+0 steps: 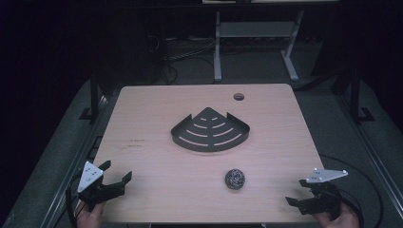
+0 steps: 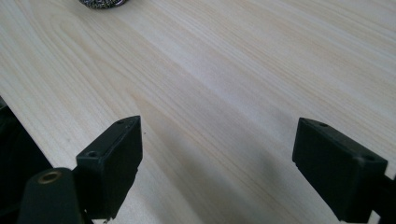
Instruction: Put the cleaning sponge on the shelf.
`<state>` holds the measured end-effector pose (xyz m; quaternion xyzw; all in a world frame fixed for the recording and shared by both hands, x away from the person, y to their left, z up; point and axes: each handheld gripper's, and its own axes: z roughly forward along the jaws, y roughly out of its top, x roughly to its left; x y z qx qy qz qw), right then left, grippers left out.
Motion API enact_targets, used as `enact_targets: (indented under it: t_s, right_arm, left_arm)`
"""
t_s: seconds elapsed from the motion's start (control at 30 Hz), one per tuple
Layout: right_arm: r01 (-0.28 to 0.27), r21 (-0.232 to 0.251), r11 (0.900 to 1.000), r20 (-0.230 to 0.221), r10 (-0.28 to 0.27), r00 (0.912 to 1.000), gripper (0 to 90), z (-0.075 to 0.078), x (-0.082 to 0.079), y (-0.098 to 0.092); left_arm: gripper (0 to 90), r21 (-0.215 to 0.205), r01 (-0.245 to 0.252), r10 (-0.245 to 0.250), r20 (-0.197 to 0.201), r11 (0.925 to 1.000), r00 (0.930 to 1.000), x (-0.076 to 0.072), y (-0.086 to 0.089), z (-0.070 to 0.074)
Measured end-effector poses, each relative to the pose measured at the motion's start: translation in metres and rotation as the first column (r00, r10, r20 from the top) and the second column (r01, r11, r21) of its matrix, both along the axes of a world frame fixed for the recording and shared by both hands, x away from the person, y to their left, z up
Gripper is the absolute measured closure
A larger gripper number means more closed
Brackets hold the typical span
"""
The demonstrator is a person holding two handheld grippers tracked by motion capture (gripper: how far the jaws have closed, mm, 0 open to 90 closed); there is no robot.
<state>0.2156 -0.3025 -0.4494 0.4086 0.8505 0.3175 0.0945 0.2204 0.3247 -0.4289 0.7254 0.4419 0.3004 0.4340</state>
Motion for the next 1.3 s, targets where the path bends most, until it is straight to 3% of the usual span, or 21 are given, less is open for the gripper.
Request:
enact_targets:
  t_s: [0.7, 1.3]
  right_arm:
    - [-0.100, -0.041, 0.994, -0.024, 0.099, 0.9948, 15.6, 0.018, 0.011, 0.029]
    - [-0.204, -0.092, 0.975, -0.037, 0.201, 0.9788, 15.6, 0.036, 0.023, 0.064]
  left_arm:
    - [13.3, -0.007, -0.012, 0.012, 0.007, 0.9999, 0.9999, -0.001, 0.004, 0.001]
    - [13.3, -0.004, -0.009, 0.009, 0.011, 1.0000, 0.9999, -0.002, 0.004, 0.001]
